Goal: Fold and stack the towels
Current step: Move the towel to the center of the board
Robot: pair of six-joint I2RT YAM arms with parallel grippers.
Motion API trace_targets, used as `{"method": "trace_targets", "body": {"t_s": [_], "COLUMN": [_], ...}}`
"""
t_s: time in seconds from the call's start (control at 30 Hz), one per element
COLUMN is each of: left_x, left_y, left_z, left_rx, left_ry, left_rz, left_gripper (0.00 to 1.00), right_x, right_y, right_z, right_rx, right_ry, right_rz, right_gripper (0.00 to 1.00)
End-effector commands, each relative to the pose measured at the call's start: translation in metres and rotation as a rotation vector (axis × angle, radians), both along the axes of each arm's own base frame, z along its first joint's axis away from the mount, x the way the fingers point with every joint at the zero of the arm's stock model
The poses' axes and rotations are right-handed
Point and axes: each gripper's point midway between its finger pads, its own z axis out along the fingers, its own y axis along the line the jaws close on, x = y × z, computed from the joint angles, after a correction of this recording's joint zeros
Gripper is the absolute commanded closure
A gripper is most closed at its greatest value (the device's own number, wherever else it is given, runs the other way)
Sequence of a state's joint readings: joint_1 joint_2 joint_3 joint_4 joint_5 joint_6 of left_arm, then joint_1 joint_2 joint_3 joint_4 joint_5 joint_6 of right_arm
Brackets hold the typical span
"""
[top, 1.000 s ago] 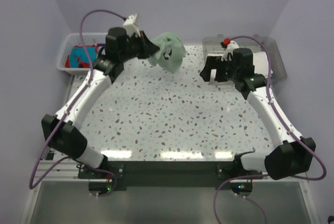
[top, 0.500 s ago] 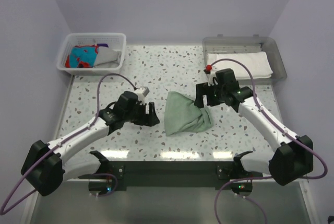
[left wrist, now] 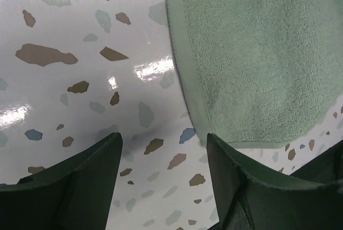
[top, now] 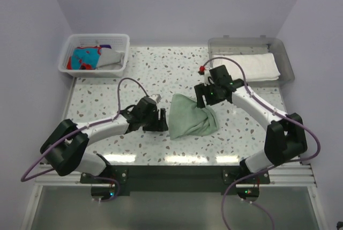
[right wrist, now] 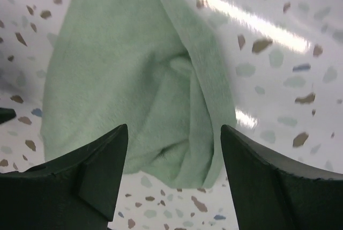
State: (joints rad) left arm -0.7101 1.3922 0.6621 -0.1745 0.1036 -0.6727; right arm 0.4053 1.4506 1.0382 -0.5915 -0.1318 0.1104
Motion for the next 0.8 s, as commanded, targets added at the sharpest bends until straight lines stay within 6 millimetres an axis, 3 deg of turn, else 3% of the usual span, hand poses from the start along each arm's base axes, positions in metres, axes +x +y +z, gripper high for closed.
{"method": "trace_targets", "body": {"t_s": [0.0, 0.1, 0.23, 0.27, 0.3, 0.5, 0.77], "left_x": [0.017, 0.011, 0.006, 0.006, 0.004, 0.001, -0.002], "left_y": [-0.012, -0.012, -0.008, -0.007, -0.007, -0.006, -0.003], "left_z": [0.012, 0.009, 0.006, 0.006, 0.005, 0.003, 0.000], "left_rx": [-0.047, -0.041, -0.032, -0.031, -0.029, -0.020, 0.006], "left_ry": [-0.045, -0.043, -0.033, -0.032, -0.027, -0.018, -0.014], "left_rz": [0.073, 0.070, 0.077, 0.078, 0.079, 0.080, 0.081], "left_gripper": [0.31, 0.30, 0.28, 0.27, 0.27, 0.26, 0.26], "right_x": [0.043, 0.066, 0.088, 0.094, 0.098, 0.119, 0.122], "right_y": [0.036, 0.064, 0.091, 0.098, 0.100, 0.114, 0.128], "right_z": [0.027, 0.025, 0.004, 0.008, -0.007, -0.027, -0.061], "right_rx": [-0.004, -0.007, -0.031, -0.040, -0.060, -0.081, -0.099], "right_ry": [-0.122, -0.149, -0.117, -0.133, -0.105, -0.107, -0.059], "right_rz": [0.181, 0.285, 0.382, 0.406, 0.415, 0.454, 0.500], "right_gripper": [0.27, 0.31, 0.34, 0.35, 0.35, 0.36, 0.40]}}
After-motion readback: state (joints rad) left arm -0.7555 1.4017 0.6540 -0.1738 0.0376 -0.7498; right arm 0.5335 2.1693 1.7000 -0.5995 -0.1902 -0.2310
